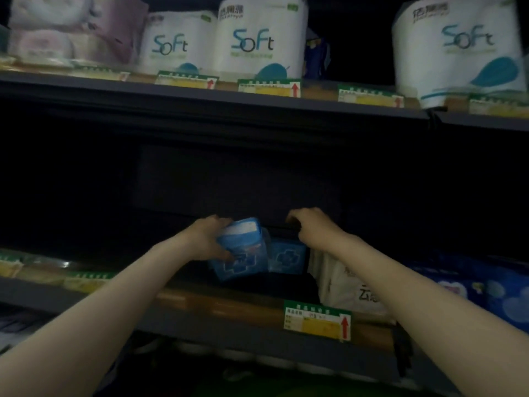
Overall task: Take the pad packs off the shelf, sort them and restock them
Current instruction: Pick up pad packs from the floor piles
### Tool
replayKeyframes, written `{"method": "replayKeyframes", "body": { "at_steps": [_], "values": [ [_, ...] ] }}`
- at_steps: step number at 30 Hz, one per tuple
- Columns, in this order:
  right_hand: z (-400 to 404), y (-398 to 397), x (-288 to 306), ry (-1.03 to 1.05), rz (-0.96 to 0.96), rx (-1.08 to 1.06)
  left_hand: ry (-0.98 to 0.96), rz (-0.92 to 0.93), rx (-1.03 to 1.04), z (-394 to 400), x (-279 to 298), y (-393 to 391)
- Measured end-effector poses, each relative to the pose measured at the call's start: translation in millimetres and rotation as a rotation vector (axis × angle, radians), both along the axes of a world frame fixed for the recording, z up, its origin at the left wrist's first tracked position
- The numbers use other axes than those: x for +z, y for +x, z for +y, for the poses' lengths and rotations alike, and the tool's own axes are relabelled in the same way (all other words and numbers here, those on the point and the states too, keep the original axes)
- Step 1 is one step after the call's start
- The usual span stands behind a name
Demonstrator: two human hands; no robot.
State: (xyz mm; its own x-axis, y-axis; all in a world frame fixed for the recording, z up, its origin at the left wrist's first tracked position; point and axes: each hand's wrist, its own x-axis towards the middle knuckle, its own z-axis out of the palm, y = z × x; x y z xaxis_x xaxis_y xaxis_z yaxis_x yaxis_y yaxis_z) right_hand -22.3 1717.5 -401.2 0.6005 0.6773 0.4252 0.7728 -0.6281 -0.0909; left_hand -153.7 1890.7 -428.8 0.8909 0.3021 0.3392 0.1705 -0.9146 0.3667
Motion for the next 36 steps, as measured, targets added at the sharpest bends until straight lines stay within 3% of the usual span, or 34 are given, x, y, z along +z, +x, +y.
{"method": "replayKeyframes", "body": {
  "at_steps": [6,11,18,23,25,29,31,36],
  "values": [
    [-18,-21,-3,-0.239,0.042,0.124,0.022,0.133,-0.133,-21,-16,52],
    [-16,-14,-20,-0.513,0.003,-0.018,-0.049,-0.07,0.095,-34,-28,82],
    [10,27,-26,-0.785,-0.093,-0.258,0.02,0.204,0.02,-38,-35,86],
    [20,34,-19,-0.888,-0.07,-0.364,0.098,0.047,0.162,-41,-29,72],
    [17,29,-16,-0.845,-0.134,-0.351,0.137,-0.133,0.207,-47,-28,64],
    [-22,4,-16,-0.331,-0.458,-0.115,0.134,-0.639,0.127,-74,-40,49],
    [-55,-13,-26,-0.208,-0.551,-0.063,0.181,-0.798,0.037,-98,-53,43],
    [-194,-30,-80,0.057,-0.525,0.098,0.336,-0.837,-0.354,-195,-101,46]
  ]
}}
